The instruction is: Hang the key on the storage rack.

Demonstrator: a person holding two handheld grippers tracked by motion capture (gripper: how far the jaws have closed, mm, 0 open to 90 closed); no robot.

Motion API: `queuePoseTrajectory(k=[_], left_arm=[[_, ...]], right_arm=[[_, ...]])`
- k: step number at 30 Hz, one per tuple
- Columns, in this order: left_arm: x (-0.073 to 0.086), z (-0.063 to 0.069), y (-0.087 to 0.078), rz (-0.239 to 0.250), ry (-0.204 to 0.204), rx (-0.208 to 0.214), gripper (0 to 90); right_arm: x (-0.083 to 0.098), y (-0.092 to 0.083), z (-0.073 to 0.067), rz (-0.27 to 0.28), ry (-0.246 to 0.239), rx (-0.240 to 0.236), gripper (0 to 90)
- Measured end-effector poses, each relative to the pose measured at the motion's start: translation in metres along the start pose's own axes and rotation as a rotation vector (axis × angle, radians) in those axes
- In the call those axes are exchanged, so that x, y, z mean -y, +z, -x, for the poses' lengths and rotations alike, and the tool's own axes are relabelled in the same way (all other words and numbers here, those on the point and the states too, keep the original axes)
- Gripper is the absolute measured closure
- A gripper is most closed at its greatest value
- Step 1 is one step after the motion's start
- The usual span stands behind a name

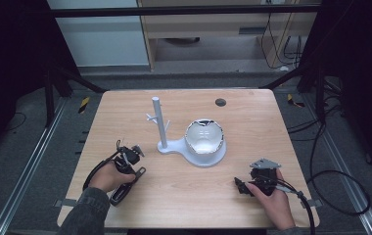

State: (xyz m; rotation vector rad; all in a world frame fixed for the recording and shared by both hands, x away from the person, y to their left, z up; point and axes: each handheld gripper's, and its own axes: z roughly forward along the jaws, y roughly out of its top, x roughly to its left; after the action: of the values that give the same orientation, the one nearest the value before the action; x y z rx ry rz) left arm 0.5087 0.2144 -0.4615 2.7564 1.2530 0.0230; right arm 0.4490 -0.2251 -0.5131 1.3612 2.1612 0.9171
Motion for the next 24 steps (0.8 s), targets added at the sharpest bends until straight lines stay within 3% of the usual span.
queuePoseTrajectory(k=[5, 8, 10, 12, 13, 14, 16, 19, 23, 24], left_arm=[[0.008, 0.002, -0.004, 0.04, 0.009, -0.007, 79.9], [0.019, 0.003, -0.011, 0.105, 0.01, 0.0, 80.0], [0.03, 0.006, -0.018, 0.167, 0.016, -0.001, 80.1], [0.046, 0.009, -0.027, 0.27, 0.018, 0.003, 80.1], [0.066, 0.011, -0.035, 0.393, -0.003, 0.022, 80.2], [0.066, 0.011, -0.035, 0.393, -0.003, 0.022, 80.3], [0.082, 0.011, -0.039, 0.488, -0.033, 0.029, 80.4], [0.098, 0.011, -0.044, 0.581, -0.065, 0.031, 80.4], [0.102, 0.012, -0.056, 0.668, -0.053, 0.017, 80.5], [0.102, 0.012, -0.056, 0.668, -0.053, 0.017, 80.5]], right_arm=[[0.0, 0.0, 0.0, 0.0, 0.0, 0.0, 0.8], [0.0, 0.0, 0.0, 0.0, 0.0, 0.0, 0.8], [0.0, 0.0, 0.0, 0.0, 0.0, 0.0, 0.8], [0.0, 0.0, 0.0, 0.001, -0.002, -0.001, 0.8], [0.001, -0.001, -0.001, 0.002, -0.003, -0.004, 0.8], [0.001, -0.001, -0.001, 0.002, -0.003, -0.004, 0.8], [0.001, -0.001, -0.001, 0.001, -0.004, -0.004, 0.8], [0.001, -0.001, -0.001, 0.001, -0.004, -0.002, 0.8], [0.001, -0.001, -0.002, 0.001, -0.003, -0.002, 0.8], [0.001, -0.001, -0.002, 0.001, -0.003, -0.002, 0.8]])
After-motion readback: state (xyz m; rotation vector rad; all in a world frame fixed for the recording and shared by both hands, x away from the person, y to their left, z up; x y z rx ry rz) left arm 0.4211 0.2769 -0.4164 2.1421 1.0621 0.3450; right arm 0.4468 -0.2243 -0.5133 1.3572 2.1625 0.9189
